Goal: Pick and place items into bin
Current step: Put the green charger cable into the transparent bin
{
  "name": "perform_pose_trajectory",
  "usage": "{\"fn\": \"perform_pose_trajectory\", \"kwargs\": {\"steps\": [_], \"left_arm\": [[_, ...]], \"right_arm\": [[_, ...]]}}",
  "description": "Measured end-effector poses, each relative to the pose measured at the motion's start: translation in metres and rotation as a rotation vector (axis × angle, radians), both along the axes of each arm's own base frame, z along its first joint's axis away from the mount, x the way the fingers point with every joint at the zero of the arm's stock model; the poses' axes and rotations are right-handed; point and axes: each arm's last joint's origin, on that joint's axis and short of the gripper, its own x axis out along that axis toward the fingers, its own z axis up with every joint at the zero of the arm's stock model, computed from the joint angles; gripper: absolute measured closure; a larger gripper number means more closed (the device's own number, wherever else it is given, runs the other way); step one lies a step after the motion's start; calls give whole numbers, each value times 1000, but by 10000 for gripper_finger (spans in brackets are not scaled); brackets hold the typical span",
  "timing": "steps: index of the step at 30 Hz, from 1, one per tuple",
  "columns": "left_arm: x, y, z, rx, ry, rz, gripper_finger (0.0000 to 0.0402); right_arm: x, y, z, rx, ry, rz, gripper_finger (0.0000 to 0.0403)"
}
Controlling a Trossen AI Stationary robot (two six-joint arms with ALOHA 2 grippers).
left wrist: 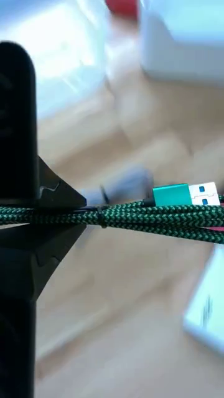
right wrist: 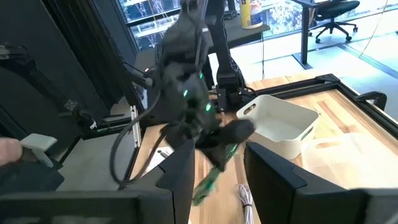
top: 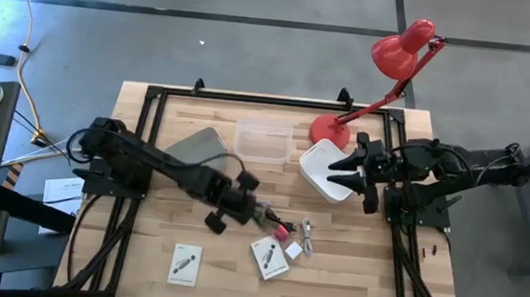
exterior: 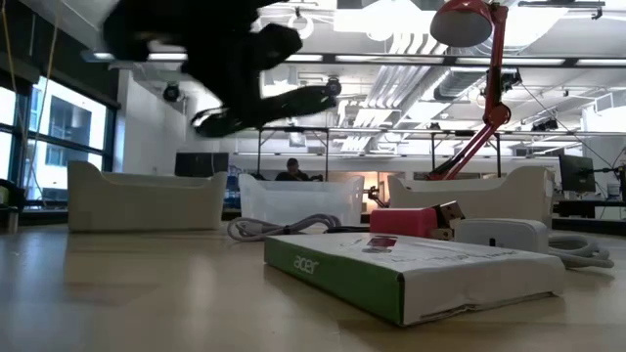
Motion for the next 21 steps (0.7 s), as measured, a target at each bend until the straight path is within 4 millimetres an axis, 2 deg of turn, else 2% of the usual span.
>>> {"fn": "perform_pose_trajectory", "kwargs": {"steps": [6,14,21], "left_arm": [[7,39,24,-9,-43,178,382],[2,86,24,5,-26,360,394],[3,134,29,19,-147,500,386]], "right_arm": [[0,1,0,13,1,4,274],[-1,6,0,9,1,19,274],[-2,7,0,-4,-1,13,274]]}}
